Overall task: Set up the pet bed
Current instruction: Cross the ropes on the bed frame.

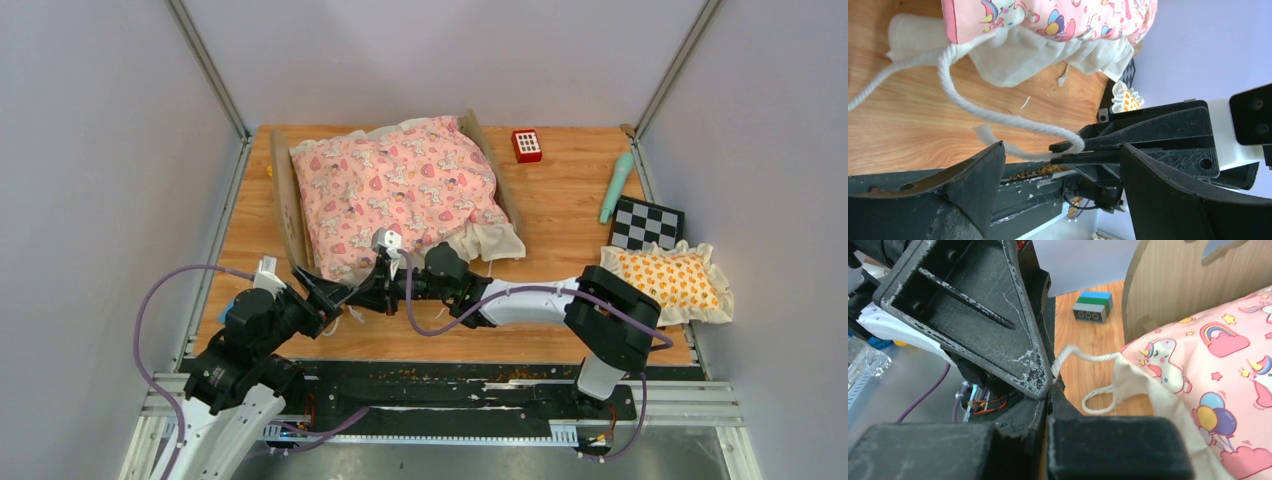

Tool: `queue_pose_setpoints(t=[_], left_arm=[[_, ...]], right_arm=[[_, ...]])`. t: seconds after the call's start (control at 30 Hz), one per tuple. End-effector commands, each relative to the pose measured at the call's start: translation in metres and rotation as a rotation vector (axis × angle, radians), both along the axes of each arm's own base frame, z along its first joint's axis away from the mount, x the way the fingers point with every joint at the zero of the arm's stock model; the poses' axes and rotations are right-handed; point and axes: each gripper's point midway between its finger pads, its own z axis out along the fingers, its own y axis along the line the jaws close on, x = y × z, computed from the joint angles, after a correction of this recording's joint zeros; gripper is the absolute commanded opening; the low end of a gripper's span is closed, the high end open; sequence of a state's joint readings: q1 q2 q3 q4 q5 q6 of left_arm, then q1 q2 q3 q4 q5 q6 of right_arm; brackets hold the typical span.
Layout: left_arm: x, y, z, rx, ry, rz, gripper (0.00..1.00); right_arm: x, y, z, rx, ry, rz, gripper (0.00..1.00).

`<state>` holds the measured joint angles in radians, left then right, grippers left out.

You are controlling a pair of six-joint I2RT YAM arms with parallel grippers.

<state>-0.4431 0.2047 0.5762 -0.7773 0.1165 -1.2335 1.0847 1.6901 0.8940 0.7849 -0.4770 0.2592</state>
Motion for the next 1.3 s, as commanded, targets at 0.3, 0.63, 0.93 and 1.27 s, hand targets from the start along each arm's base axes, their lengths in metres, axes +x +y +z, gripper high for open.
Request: queue_pose_setpoints(t=[0.3,0.63,0.93,1.27], left_arm=[[0.015,-0.001,0.013,-0.006,-0.029,0.03,0.84],[0.014,0.007,0.015,0.005,-0.056,0.066,0.41],[0.014,0.019,0.026,0.113,-0.131,0.065,0.0],[0.011,0.035,0.035,0.361,-0.164,-0.001,0.0]], right_arm=[[-0.034,-0.007,0.014,0.011,-0.093,0.11,0.0],[-0.035,-0.008,0.005,-0.017,-0.095,0.109,0.0],[-0.036,-0.008,0.005,-0.028,-0.102,0.117,0.16],[-0.032,-0.011,0.012,-0.01,-0.113,0.083,0.26]])
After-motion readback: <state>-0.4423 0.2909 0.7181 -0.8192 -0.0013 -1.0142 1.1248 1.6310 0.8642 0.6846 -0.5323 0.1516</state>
